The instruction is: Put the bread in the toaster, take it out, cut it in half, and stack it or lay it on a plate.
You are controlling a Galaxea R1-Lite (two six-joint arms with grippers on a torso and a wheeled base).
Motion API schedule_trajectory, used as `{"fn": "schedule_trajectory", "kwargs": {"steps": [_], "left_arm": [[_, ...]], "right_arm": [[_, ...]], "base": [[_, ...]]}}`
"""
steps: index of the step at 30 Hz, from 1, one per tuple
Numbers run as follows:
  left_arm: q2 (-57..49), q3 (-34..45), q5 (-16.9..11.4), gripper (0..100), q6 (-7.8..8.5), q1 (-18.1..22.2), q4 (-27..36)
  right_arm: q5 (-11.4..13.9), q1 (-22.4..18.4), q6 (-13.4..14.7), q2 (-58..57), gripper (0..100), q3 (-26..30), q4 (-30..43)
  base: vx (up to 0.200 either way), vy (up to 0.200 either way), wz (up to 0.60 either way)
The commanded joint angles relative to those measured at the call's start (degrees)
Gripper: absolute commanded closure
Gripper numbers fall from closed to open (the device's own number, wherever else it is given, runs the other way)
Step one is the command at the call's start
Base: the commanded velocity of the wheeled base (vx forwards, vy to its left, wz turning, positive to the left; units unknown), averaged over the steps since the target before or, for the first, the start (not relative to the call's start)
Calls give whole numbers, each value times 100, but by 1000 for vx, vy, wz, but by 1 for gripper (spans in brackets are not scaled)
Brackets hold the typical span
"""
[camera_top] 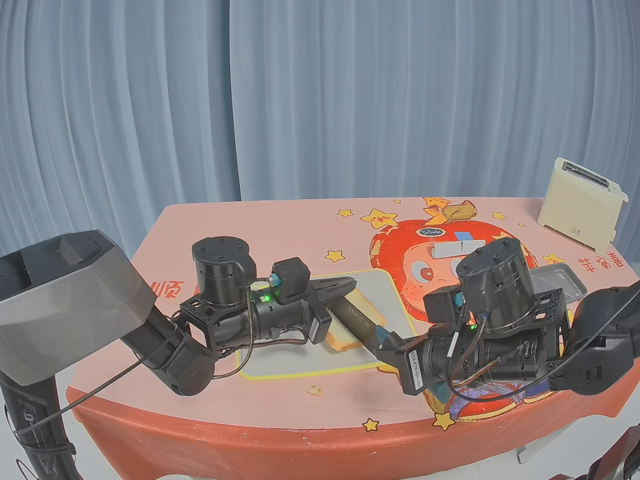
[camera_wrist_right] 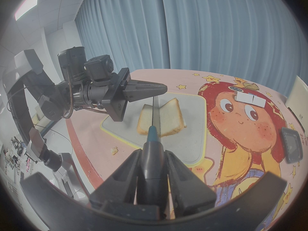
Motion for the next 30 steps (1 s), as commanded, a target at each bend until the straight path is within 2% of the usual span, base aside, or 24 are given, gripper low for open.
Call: {"fn": "schedule_trajectory", "kwargs": {"steps": [1,19,24,30], "left_arm": [[35,11,-6,100,-1,-5,13],[35,19,-6,100,-1,-22,5],[26,-7,3,100,-1,-40,-4],[-27,-42,3,100,-10,-40,-206]], "right_arm": [[-15,-6,2,-8,100,-62,-52],[2,-6,19,53,100,167,9],[-7,-6,160,44,100,193,-26],[-15,-6,160,-17,100,132,-52]], "base": [[0,0,0],[0,0,0],[0,0,0],[0,0,0]]}}
